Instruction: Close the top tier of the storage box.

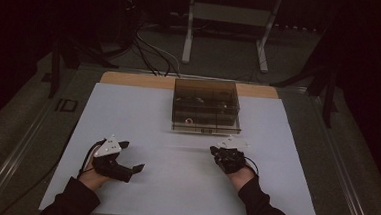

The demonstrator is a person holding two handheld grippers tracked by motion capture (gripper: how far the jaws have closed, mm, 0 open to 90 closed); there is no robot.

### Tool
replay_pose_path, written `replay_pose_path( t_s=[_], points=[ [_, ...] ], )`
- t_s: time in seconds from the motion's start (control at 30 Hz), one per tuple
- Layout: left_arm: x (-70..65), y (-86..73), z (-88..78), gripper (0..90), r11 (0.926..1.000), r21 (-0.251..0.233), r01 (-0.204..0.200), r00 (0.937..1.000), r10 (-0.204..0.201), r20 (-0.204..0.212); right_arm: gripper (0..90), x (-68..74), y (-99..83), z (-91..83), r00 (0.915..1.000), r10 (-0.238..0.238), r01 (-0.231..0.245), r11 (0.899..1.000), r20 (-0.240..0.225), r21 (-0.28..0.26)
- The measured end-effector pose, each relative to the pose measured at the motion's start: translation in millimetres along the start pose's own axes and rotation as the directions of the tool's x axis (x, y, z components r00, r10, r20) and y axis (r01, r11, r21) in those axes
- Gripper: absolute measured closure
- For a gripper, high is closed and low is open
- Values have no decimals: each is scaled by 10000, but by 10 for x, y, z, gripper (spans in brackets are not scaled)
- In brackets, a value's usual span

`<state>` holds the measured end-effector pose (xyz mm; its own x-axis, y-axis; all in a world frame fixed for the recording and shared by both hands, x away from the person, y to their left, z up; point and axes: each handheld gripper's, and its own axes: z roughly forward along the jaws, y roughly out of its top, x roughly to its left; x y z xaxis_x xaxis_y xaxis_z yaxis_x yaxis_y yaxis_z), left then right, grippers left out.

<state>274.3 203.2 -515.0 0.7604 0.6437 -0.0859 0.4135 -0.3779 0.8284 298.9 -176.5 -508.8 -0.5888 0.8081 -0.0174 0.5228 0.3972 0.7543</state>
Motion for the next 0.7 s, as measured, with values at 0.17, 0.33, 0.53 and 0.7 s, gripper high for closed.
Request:
replay_pose_path(
  t_s=[0.17,0.33,0.53,0.7],
  points=[
    [1,0,0,10,10000,1,7,10000,-7,18,900,6,27,-6,10000,0,0,10000,-24,-77],
    [-1,1,-2,10,10000,-35,-5,10000,6,58,900,8,65,-2,10000,32,-33,9998,-84,-175],
    [-8,0,4,10,10000,20,-54,10000,54,83,900,-3,115,11,10000,37,-37,9995,1,-320],
    [-8,1,3,10,10000,2,-31,9999,31,95,900,-34,152,46,9999,70,-64,9990,123,-437]
  ],
)
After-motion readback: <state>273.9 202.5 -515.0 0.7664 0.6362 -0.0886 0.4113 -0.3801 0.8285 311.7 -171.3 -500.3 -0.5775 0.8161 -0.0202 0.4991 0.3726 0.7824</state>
